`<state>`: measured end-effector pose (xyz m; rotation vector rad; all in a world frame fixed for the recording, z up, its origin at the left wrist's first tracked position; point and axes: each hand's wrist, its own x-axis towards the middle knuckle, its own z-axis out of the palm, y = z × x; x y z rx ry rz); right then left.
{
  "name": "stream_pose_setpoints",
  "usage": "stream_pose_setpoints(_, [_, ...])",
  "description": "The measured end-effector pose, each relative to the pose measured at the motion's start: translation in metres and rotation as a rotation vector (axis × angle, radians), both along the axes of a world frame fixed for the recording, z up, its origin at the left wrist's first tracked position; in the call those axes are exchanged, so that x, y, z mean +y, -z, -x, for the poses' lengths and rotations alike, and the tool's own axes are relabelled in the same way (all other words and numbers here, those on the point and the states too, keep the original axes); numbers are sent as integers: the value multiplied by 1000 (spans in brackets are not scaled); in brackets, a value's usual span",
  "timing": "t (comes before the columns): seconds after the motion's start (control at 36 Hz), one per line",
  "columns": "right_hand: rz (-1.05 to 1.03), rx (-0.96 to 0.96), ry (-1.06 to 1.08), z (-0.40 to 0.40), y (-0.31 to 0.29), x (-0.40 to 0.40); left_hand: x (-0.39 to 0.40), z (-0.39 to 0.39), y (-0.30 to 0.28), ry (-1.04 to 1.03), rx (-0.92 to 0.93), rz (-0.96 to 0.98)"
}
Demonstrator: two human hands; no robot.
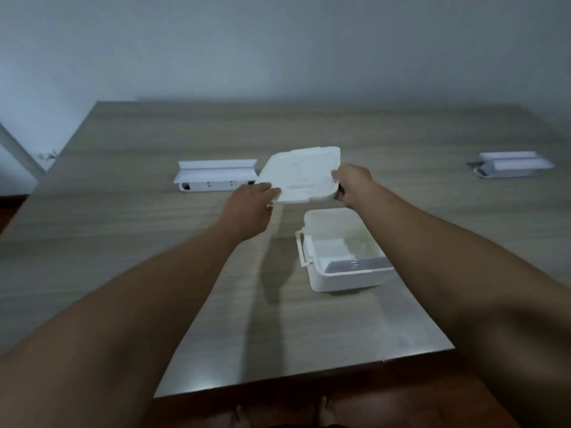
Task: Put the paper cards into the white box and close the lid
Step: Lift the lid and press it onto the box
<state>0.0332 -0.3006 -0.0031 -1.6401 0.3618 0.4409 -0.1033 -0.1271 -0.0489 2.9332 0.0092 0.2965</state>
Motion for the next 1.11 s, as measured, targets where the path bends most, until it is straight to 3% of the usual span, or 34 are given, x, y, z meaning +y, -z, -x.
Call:
stream_pose_setpoints(0.17, [-163, -6, -84, -26, -23, -73, -66, -38, -29, -169, -191, 264])
stream_pose_setpoints(0.33, [23, -74, -112, -59, -11, -143, -111, -76, -57, -255, -295, 598])
stream_pose_setpoints(0.47, [169, -102, -120, -68, 10, -175, -134, -85, -54, -361, -260, 1009])
stream_pose_setpoints(0.64, [152, -201, -134, -71, 34, -194, -143, -75, -19, -450, -158, 1312])
stream_pose_setpoints(0.75, [258, -180, -155, -76, 50, -202, -141, -60, 8, -560, -31, 1268])
stream_pose_setpoints(0.89, [375, -135, -262, -69, 70, -206, -145, -41, 35, -742, 85, 967])
stream_pose_setpoints(1.11, [717, -346, -447, -53, 98, -223, -156, -18, 67, -661, 232, 524])
